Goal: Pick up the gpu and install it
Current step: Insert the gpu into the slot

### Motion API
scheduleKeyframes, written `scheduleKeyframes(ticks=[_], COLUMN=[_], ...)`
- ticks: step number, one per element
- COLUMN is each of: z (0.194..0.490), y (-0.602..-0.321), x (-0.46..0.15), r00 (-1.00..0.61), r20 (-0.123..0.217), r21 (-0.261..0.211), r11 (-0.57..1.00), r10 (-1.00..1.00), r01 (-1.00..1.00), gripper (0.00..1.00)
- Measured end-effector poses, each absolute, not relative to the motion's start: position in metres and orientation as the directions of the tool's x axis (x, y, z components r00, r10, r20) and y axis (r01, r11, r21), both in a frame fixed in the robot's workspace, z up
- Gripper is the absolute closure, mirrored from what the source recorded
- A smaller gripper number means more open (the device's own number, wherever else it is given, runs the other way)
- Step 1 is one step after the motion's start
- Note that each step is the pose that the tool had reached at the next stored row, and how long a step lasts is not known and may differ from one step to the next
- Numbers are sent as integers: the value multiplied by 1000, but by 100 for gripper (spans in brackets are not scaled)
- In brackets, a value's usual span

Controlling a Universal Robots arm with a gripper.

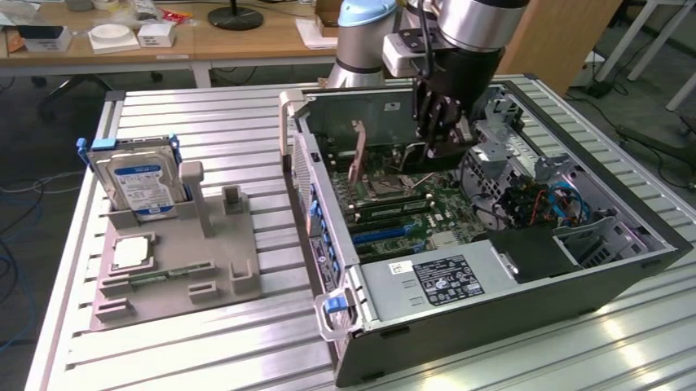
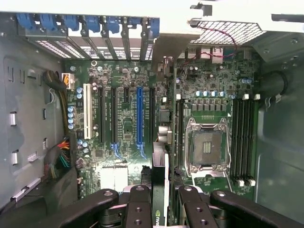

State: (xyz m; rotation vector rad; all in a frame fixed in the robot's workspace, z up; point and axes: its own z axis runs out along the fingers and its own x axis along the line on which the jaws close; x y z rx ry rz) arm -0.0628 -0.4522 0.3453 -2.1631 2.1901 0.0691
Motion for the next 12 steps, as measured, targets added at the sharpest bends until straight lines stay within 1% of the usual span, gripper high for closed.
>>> scheduleKeyframes(ticks=[12], z=[335], y=[-457], x=[-72], r00=[-12], r20=[-76], r21=[-12], r11=[13], r10=[-997], r01=[-1000], gripper=[73])
